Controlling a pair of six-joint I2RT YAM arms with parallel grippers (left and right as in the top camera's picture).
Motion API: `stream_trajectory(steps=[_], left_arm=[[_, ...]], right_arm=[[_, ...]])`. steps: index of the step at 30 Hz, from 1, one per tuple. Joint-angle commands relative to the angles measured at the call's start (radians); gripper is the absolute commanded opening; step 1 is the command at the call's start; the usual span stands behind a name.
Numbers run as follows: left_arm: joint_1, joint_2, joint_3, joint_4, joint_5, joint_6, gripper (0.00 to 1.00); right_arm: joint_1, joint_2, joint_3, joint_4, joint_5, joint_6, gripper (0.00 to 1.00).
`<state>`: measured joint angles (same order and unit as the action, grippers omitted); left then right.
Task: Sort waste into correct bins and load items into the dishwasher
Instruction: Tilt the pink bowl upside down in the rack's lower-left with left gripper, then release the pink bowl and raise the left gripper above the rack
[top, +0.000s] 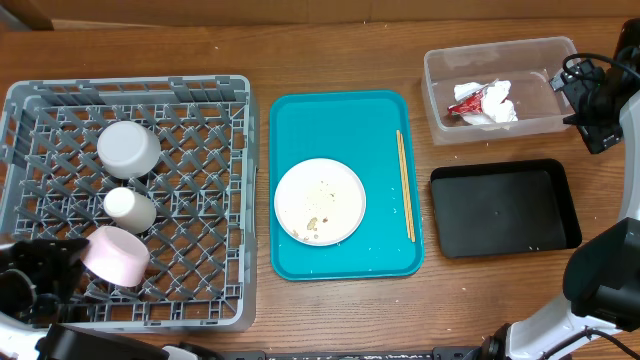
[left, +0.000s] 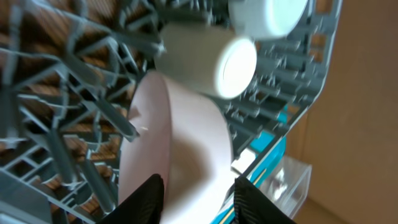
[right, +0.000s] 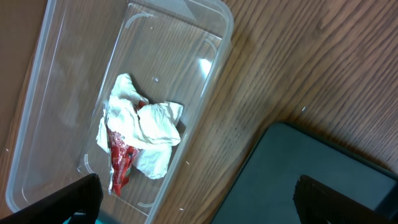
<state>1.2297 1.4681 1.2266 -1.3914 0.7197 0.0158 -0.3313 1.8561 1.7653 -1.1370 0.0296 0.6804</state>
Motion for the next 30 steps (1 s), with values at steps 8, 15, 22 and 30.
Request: stream_trajectory(steps=[8,15,22,30], left_arm=[[0.079,-0.002,0.232,-0.106,-0.09,-0.026,0.44],[0.052,-0.012,0.293,-0.181,0.004,0.009,0.17],[-0.178,-0.013,0.28,-0.152,-0.138,0.029,0.04],[-0.463,-0.013,0.166,-0.068,-0.503,-0.214,0.04]], right_arm=[[0.005,-0.01,0.002,0.005,0.002,0.001,1.0],[0.005,-0.01,0.002,0.005,0.002,0.001,1.0],[0.005,-0.01,0.002,0.005,0.002,0.001,1.0],[0.005,-0.01,0.002,0.005,0.002,0.001,1.0]])
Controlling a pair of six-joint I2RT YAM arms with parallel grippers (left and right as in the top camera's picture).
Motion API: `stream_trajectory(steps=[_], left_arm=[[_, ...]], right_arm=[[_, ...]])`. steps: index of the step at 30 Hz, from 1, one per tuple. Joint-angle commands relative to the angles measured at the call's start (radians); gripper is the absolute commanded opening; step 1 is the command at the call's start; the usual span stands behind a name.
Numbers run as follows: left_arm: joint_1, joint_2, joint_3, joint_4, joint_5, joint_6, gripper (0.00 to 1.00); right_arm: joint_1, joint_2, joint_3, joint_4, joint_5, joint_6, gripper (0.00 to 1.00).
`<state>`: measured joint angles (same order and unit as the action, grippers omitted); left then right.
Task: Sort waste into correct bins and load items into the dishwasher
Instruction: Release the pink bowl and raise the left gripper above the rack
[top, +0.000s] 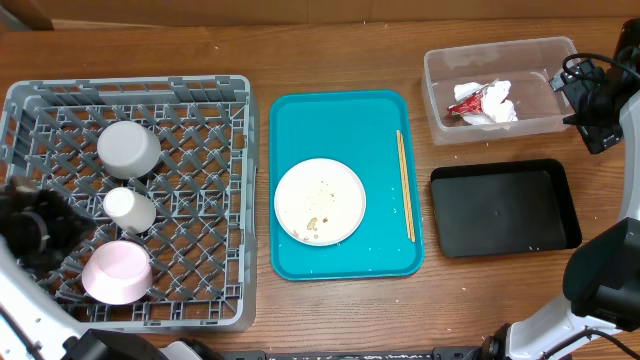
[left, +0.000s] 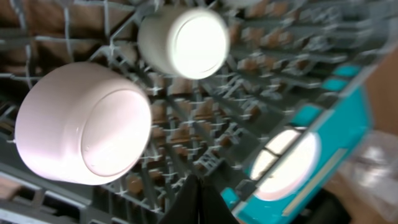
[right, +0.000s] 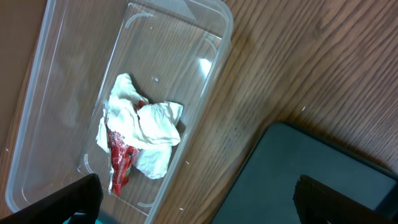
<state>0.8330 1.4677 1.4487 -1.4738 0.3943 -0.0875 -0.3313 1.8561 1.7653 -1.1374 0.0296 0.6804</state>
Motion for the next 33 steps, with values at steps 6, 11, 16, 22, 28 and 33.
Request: stream_trajectory(steps=[6,11,16,22,28,33], left_arm=[[-0.165,-0.012,-0.172,0.069,-0.313,-0.24,0.04],[-0.164,-0.012,-0.179,0.059,-0.43,-0.345,0.04],[-0.164,-0.012,-0.201,0.088,-0.446,-0.372,0.04],[-0.164,-0.012,-0.293,0.166,-0.446,-0.392,0.04],[-0.164,-0.011,-0.318,0.181,-0.468,-0.393,0.04],[-0.159,-0.011,-0.307,0.145,-0.57,-0.465,0.04]], right_arm=[[0.005,-0.01,0.002,0.006,0.002,0.001,1.0],[0.005,-0.01,0.002,0.006,0.002,0.001,1.0],[0.005,-0.01,0.002,0.005,0.002,0.001,1.0],[0.005,-0.01,0.002,0.006,0.002,0.001,1.0],[0.005,-0.01,0.002,0.005,0.002,0.001,1.0],[0.005,-0.01,0.002,0.006,0.002,0.001,1.0]])
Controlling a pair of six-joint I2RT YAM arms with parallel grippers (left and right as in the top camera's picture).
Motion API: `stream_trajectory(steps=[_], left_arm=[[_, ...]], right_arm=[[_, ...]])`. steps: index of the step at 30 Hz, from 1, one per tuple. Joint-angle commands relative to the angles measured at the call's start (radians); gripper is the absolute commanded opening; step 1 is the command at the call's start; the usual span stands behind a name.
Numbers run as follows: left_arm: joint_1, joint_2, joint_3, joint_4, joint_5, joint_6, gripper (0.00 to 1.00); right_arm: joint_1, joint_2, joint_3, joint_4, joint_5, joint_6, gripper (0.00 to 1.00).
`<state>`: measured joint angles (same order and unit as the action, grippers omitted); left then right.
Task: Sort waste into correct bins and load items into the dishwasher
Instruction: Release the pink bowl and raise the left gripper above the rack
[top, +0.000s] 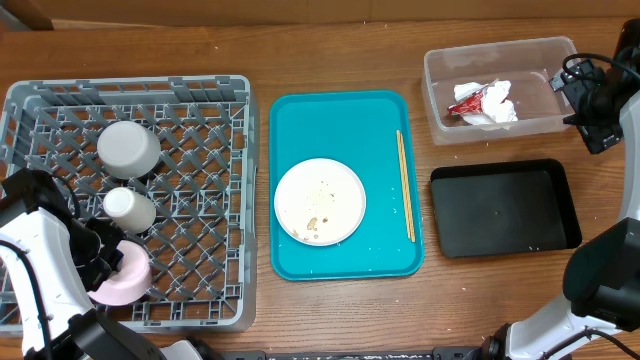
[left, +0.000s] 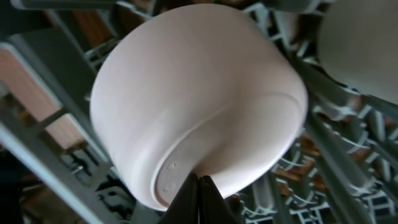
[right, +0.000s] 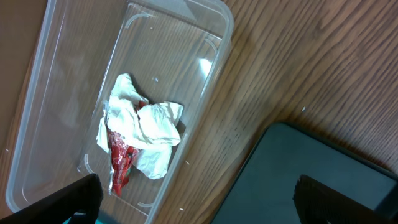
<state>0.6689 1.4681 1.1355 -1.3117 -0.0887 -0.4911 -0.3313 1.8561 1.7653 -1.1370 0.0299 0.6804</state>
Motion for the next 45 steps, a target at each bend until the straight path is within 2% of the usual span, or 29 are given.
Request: stream_trajectory(steps=[1,6,11,19,27,29,36,45], left_arm=[[0.008,-0.011,0.013,-0.027,-0.094,-0.069,0.04],[0.039,-0.011,0.048,-0.053,-0.11,-0.075,0.04],[0.099,-0.011,0.048,-0.052,-0.162,-0.14,0.04],[0.225,-0.011,0.047,-0.037,-0.097,-0.14,0.04],[0.241,-0.011,0.047,-0.005,-0.071,-0.137,0.06],[0.241,-0.011,0.047,-0.002,-0.066,-0.135,0.04],[0.241,-0.012,0.092,-0.042,0.144,-0.007,0.04],[0.24,-0.077,0.383,-0.204,0.455,0.153,0.04]], right_arm=[[0.005,-0.01,0.002,0.005,0.002,0.001,1.0],[0.005,-0.01,0.002,0.005,0.002,0.001,1.0],[0.005,-0.01,0.002,0.005,0.002,0.001,1.0],[0.005,-0.01,0.002,0.005,0.002,0.001,1.0],[0.005,-0.01,0.002,0.005,0.002,0.001,1.0],[0.005,-0.01,0.002,0.005,0.002,0.001,1.0],[0.005,-0.01,0.002,0.005,0.002,0.001,1.0],[0.005,-0.01,0.002,0.005,0.002,0.001,1.0]])
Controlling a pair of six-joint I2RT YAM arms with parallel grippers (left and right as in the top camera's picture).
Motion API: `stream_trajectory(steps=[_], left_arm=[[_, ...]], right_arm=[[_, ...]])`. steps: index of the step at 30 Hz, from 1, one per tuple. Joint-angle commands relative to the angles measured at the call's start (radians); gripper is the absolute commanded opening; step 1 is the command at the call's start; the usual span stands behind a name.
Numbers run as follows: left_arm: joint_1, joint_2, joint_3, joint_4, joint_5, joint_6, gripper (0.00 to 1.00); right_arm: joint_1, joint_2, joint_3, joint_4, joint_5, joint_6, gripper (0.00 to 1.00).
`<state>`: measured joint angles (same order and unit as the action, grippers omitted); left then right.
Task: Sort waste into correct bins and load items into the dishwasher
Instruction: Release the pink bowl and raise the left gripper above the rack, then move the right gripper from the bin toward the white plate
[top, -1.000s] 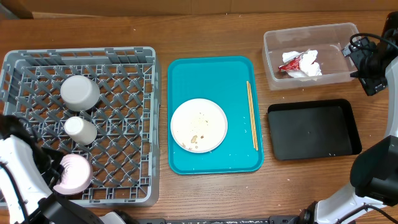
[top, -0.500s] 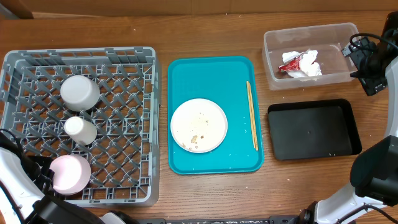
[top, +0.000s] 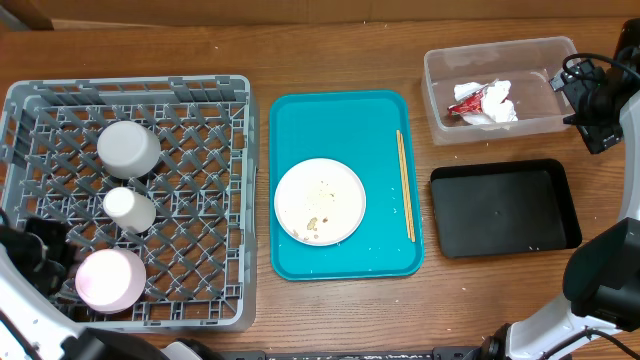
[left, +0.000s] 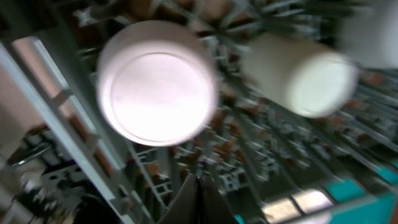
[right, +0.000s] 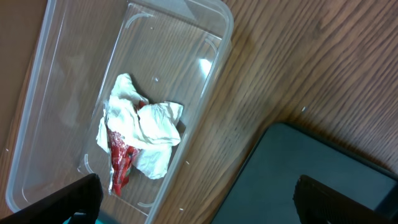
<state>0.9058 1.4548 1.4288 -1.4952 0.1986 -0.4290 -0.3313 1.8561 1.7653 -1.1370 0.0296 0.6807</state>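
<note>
A pink bowl (top: 103, 280) sits bottom up in the front left corner of the grey dish rack (top: 200, 90); the left wrist view shows its base (left: 157, 90). My left gripper (left: 199, 185) is shut and empty, drawn back from the bowl near the rack's left edge (top: 48, 258). A white plate (top: 320, 200) with crumbs and a pair of chopsticks (top: 405, 185) lie on the teal tray (top: 340, 265). My right gripper (right: 196, 208) stands open over the table between the clear bin (right: 56, 93) and the black bin (right: 311, 180).
A white cup (top: 130, 210) and a grey bowl (top: 128, 148) also stand in the rack. The clear bin (top: 440, 70) holds crumpled white tissue and a red wrapper (top: 485, 100). The black bin (top: 505, 207) lies below it at the right.
The pink bowl, tilted then with my shut left fingertips against it, now sits flat and bottom up. My left gripper has drawn back toward the rack's left edge. The right arm has not moved.
My left gripper first held the pink bowl on edge at the rack's front left. Then the bowl lay tilted in the rack, released, with the gripper shut nearby. Then the shut tips touched the bowl, and now it rests upside down.
</note>
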Motion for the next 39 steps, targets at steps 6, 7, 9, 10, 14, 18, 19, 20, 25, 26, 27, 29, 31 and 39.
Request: stream_trajectory(steps=[6,7,9,10,14,18,19,20,25,26,27,29,31,39], left_arm=[[-0.08,-0.222,0.133,-0.026,0.398,0.213,0.04],[-0.108,-0.246,0.133,-0.023,0.397,0.217,0.04],[-0.177,-0.293,0.133,-0.011,0.397,0.227,0.05],[-0.211,-0.309,0.133,-0.002,0.397,0.227,0.07],[-0.369,-0.346,0.13,0.052,0.397,0.228,0.16],[-0.554,-0.334,0.124,0.093,0.397,0.227,0.43],[-0.597,-0.326,0.121,0.103,0.396,0.227,0.59],[-0.639,-0.317,0.115,0.116,0.396,0.227,0.68],[-0.816,-0.24,0.095,0.181,0.323,0.227,1.0],[-0.836,-0.224,0.095,0.183,0.281,0.227,1.0],[-0.852,-0.209,0.095,0.181,0.214,0.218,1.0],[-0.861,-0.188,0.095,0.176,0.058,0.132,1.0],[-0.86,-0.172,0.096,0.161,-0.155,-0.003,1.0],[-0.86,-0.161,0.096,0.149,-0.464,-0.116,1.0]], right_arm=[[0.005,-0.01,0.002,0.005,0.002,0.001,1.0],[0.005,-0.01,0.002,0.005,0.002,0.001,1.0],[0.005,-0.01,0.002,0.005,0.002,0.001,1.0],[0.005,-0.01,0.002,0.005,0.002,0.001,1.0],[0.005,-0.01,0.002,0.005,0.002,0.001,1.0],[0.005,-0.01,0.002,0.005,0.002,0.001,1.0],[0.005,-0.01,0.002,0.005,0.002,0.001,1.0],[0.005,-0.01,0.002,0.005,0.002,0.001,1.0],[0.005,-0.01,0.002,0.005,0.002,0.001,1.0],[0.005,-0.01,0.002,0.005,0.002,0.001,1.0],[0.005,-0.01,0.002,0.005,0.002,0.001,1.0],[0.005,-0.01,0.002,0.005,0.002,0.001,1.0],[0.005,-0.01,0.002,0.005,0.002,0.001,1.0],[0.005,-0.01,0.002,0.005,0.002,0.001,1.0]])
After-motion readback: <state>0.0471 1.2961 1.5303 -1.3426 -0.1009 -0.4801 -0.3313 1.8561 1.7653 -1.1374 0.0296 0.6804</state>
